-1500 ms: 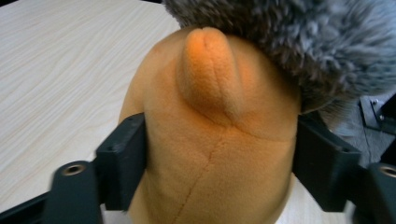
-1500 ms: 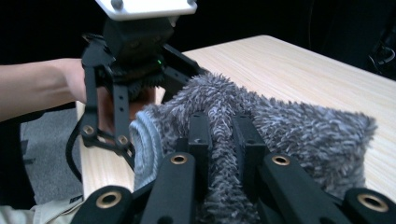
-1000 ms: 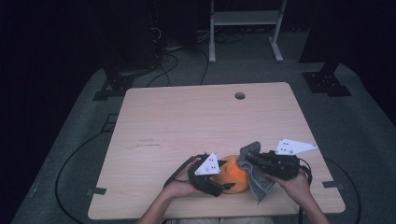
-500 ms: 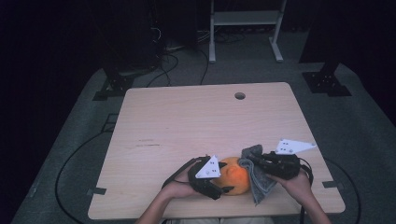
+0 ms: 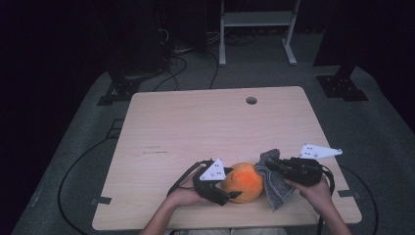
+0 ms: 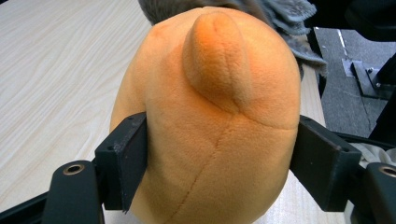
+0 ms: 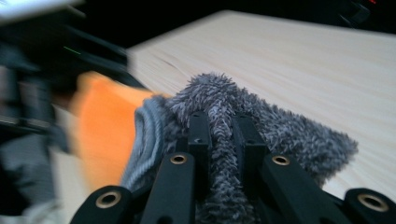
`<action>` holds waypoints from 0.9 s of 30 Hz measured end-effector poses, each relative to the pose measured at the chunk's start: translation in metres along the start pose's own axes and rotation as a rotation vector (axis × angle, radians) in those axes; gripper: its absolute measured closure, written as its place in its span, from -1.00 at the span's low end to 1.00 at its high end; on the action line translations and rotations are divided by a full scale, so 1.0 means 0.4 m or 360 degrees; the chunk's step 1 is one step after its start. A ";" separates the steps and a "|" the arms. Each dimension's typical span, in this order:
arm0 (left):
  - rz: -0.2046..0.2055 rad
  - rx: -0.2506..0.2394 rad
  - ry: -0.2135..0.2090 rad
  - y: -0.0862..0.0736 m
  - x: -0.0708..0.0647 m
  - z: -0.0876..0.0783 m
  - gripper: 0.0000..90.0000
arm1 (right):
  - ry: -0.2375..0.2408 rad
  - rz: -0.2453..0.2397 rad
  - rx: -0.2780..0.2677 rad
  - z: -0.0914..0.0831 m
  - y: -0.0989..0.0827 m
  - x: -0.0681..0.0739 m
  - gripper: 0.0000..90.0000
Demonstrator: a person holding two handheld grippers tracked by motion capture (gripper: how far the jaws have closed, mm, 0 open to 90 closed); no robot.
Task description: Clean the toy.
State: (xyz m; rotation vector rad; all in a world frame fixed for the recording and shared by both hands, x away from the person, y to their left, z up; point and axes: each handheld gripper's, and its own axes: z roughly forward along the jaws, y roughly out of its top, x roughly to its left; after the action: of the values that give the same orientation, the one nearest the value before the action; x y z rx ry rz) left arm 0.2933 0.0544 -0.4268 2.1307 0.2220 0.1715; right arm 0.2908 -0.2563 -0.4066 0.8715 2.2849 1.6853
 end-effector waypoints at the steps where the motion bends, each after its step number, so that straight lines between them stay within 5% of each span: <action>1: -0.0014 -0.0002 -0.0004 -0.001 0.003 -0.001 -0.45 | 0.0021 -0.0020 0.0002 0.004 0.003 0.008 0.76; 3: -0.0028 0.0002 -0.0005 -0.004 0.008 -0.005 -0.45 | 0.0003 -0.0072 0.0062 0.018 0.001 0.016 0.76; 6: -0.0044 0.0000 -0.0002 -0.008 0.011 -0.007 -0.45 | -0.0003 -0.0034 0.0080 0.024 -0.013 0.000 0.76; 10: -0.0082 -0.0002 -0.0009 -0.016 0.024 -0.018 -0.45 | -0.0100 0.0016 0.0156 0.015 -0.035 -0.033 0.76; 13: -0.0132 -0.0019 -0.0011 -0.021 0.032 -0.018 -0.47 | -0.0078 0.0059 0.0081 0.006 -0.032 -0.038 0.76; 16: -0.0130 -0.0019 -0.0013 -0.019 0.031 -0.014 -0.47 | 0.0021 0.0014 -0.0013 0.013 -0.009 -0.006 0.76; 19: -0.0135 -0.0004 -0.0006 -0.020 0.033 -0.017 -0.47 | 0.0007 -0.0069 0.0061 0.038 -0.003 0.021 0.76; 27: -0.0174 -0.0002 0.0002 -0.023 0.040 -0.022 -0.49 | -0.0090 0.0039 0.0151 0.030 -0.042 -0.030 0.76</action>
State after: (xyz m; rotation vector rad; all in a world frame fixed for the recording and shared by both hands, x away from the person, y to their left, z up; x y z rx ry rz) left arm 0.3064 0.0701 -0.4292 2.1112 0.3378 0.1089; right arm 0.3001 -0.2563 -0.4284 0.9572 2.3419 1.5523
